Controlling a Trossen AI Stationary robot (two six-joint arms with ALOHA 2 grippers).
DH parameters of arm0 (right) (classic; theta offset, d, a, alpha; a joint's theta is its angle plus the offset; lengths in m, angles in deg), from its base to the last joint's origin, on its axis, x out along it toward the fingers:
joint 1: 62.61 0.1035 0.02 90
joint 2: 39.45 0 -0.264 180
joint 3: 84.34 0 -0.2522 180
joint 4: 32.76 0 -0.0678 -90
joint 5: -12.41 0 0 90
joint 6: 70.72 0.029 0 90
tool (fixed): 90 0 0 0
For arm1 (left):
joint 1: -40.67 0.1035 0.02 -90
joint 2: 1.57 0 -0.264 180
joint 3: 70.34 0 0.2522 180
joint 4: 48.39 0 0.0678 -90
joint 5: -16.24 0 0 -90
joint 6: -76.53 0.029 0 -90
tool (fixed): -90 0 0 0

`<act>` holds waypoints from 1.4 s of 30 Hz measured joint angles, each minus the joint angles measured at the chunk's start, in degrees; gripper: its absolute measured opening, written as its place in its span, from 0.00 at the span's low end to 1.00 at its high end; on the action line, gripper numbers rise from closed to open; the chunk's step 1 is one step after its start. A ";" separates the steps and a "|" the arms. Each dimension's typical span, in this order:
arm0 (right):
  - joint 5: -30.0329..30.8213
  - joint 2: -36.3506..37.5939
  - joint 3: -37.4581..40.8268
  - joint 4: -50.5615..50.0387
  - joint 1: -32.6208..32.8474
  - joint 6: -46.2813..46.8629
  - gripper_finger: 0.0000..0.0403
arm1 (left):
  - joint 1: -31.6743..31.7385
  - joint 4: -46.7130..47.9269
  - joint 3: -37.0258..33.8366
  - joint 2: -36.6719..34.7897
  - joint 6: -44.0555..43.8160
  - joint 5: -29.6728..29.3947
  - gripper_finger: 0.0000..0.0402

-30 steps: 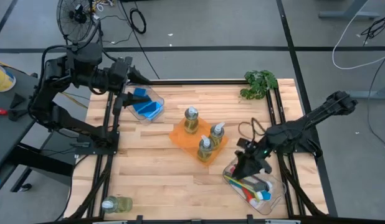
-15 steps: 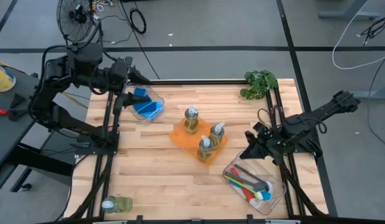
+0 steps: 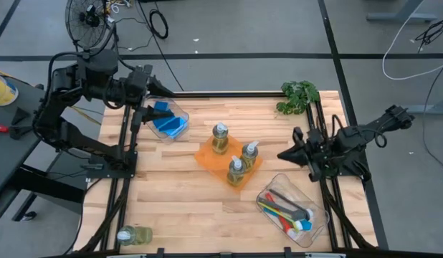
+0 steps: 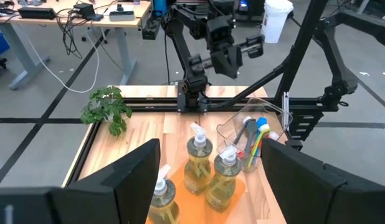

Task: Pick & Place Kitchen Sink Supplies
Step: Put the yellow dish soap into the orange bin

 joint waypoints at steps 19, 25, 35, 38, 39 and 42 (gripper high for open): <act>7.49 11.77 0.00 -13.28 -3.39 -12.82 0.00 | 0.01 0.00 0.02 0.13 0.77 -2.15 0.71; 6.44 14.46 0.00 -18.01 -7.82 -13.65 0.00 | 0.03 -0.02 0.02 0.13 1.95 -3.92 0.71; 1.55 23.13 0.00 -22.32 -12.34 -17.67 0.00 | 0.05 -0.02 0.02 0.13 1.99 -6.37 0.71; 0.93 26.05 0.00 -24.36 -12.77 -17.71 0.00 | 0.05 -0.02 0.02 0.13 1.97 -6.54 0.71; 0.81 26.87 0.00 -24.87 -12.76 -17.67 0.00 | 0.05 -0.04 0.02 0.13 1.97 -6.54 0.71; 0.37 29.10 0.00 -25.87 -12.76 -17.87 0.00 | 0.05 -0.04 0.02 0.13 1.97 -6.59 0.71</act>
